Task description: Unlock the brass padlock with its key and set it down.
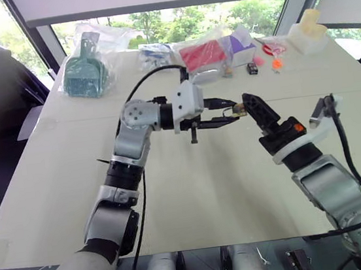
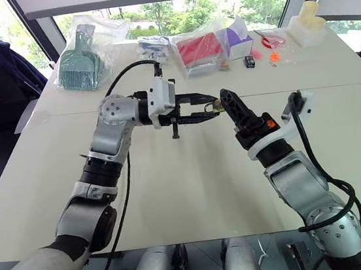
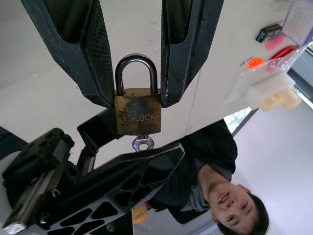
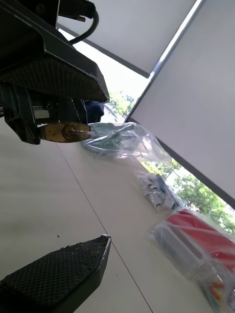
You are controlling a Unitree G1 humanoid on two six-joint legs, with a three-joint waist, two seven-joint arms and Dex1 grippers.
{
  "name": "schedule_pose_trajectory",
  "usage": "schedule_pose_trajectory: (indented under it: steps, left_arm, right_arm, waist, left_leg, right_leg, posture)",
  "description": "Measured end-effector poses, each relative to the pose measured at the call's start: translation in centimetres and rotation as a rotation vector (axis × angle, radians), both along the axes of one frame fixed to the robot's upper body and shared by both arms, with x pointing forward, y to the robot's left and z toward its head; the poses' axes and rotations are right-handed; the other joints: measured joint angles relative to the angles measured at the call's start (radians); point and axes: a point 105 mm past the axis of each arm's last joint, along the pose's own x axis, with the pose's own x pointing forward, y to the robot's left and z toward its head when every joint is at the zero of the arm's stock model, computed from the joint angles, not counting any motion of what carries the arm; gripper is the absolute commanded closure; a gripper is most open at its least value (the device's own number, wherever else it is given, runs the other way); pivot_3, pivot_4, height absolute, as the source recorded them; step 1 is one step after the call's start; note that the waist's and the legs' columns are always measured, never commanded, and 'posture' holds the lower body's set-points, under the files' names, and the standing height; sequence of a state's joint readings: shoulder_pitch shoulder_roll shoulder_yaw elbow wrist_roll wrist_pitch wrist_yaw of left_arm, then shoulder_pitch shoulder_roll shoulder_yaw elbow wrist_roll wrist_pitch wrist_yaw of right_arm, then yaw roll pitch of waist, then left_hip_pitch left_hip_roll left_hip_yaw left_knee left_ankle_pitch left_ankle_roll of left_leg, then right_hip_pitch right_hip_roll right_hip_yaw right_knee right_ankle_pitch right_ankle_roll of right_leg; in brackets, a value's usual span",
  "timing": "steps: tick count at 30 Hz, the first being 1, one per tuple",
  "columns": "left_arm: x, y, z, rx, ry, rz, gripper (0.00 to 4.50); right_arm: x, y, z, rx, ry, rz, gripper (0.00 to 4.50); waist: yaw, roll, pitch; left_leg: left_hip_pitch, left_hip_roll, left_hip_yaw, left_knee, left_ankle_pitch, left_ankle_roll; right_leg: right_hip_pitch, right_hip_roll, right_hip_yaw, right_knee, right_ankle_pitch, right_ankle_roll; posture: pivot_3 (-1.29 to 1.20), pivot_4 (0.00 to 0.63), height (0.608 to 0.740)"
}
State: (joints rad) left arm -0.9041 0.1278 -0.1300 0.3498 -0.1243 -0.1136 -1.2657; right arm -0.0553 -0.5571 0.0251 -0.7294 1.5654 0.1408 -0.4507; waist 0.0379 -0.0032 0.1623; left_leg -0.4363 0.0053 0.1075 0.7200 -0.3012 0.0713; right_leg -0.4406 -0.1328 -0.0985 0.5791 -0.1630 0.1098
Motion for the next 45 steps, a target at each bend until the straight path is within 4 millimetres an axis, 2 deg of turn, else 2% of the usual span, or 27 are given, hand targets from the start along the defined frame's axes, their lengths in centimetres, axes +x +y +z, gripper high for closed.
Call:
schedule_pose_trajectory:
  steps: [3,8,10,15,29,35,45]
  left_arm:
    - [0.1,0.1,0.1,-0.01,-0.001,0.008,3.7]
    - [0.6,0.4,0.2,-0.008,-0.013,0.031,3.7]
    - [0.9,0.5,-0.1,-0.008,-0.002,0.044,3.7]
    - [1.2,0.6,-0.3,-0.004,-0.008,0.056,3.7]
    - [0.7,-0.1,0.7,-0.048,-0.215,0.094,3.7]
    - [0.7,-0.2,0.8,-0.076,-0.36,0.128,3.7]
    - [0.2,-0.2,0.4,-0.113,-0.698,0.167,3.7]
  right_arm:
    - [0.1,0.4,0.1,0.023,-0.003,0.014,0.85]
    - [0.1,0.5,0.5,0.036,-0.016,0.015,3.31]
    - [0.1,0.5,0.6,0.05,-0.022,0.011,4.44]
    - [0.1,0.4,0.8,0.06,-0.033,0.005,4.48]
    - [0.5,0.6,1.2,0.125,-0.041,0.01,4.48]
    - [0.7,0.5,1.2,0.186,-0.025,-0.004,4.48]
    - [1.1,0.5,0.8,0.368,0.06,-0.006,4.48]
  waist:
    - [0.0,0.001,0.0]
    - [0.0,0.001,0.0]
    - [0.0,0.001,0.0]
    - [0.0,0.001,0.0]
    - [0.0,0.001,0.0]
    - [0.0,0.001,0.0]
    - [0.0,0.002,0.0]
  left_leg:
    - [0.0,0.0,0.0,0.0,0.0,0.0]
    - [0.0,0.0,0.0,0.0,0.0,0.0]
    - [0.0,0.0,0.0,0.0,0.0,0.0]
    - [0.0,0.0,0.0,-0.001,0.0,0.0]
    - [0.0,0.0,0.0,-0.001,0.0,0.0]
    - [0.0,0.0,0.0,-0.001,0.0,0.0]
    - [0.0,0.0,0.001,-0.002,0.0,0.0]
  right_leg:
    - [0.0,0.0,0.0,0.0,0.0,0.0]
    - [0.0,0.0,0.0,0.0,0.0,0.0]
    - [0.0,0.0,0.0,0.0,0.0,0.0]
    - [-0.001,0.0,0.0,0.0,0.0,0.0]
    - [-0.001,0.0,0.0,0.0,0.0,0.0]
    - [-0.001,0.0,0.0,0.0,0.0,0.0]
    - [-0.001,0.0,0.0,0.0,0.0,0.0]
  posture:
    - [0.0,0.15,0.735]
    - [0.0,0.15,0.735]
    - [0.0,0.15,0.735]
    - [0.0,0.15,0.735]
    - [0.0,0.15,0.735]
    - [0.0,0.15,0.735]
    - [0.0,0.15,0.735]
